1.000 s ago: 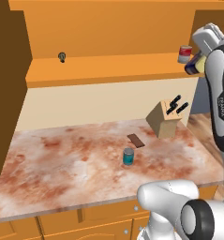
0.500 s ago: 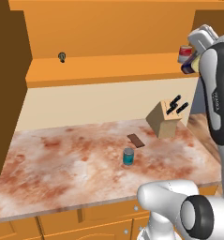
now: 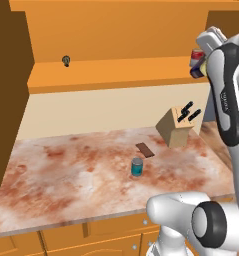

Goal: Pick the cans from the counter and place them in their designated side in the cabinet.

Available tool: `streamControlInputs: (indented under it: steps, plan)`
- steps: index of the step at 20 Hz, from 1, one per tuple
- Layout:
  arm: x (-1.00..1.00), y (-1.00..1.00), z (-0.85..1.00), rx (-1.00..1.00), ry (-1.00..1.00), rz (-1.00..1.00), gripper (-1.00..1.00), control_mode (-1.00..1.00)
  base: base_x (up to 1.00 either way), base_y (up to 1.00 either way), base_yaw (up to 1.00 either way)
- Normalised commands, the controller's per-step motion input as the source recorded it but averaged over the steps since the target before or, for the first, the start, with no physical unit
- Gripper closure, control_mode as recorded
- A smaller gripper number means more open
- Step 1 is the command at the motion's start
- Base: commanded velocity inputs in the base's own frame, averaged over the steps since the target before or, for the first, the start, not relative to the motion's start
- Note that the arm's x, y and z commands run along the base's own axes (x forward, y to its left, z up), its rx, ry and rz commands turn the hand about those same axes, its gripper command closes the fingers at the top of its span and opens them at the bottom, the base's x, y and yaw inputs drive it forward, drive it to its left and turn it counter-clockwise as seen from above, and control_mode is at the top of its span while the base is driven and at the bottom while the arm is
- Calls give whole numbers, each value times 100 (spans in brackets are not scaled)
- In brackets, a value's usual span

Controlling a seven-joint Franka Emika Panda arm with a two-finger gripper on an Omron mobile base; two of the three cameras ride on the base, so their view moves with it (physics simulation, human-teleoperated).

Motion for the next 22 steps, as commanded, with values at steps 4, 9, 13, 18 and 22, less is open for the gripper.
streamControlInputs:
  steps: [4,9,13,18,22]
  plan:
    - [16,-6,-1,0,5,0,100,-100,0,0,0]
    - [18,-4,-1,0,6,-1,100,-100,0,0,0]
    - [17,-12,-4,0,5,-1,100,-100,0,0,0]
    - [16,-11,-7,0,4,-1,100,-100,0,0,0]
    - [19,-6,-8,0,4,-1,100,-100,0,0,0]
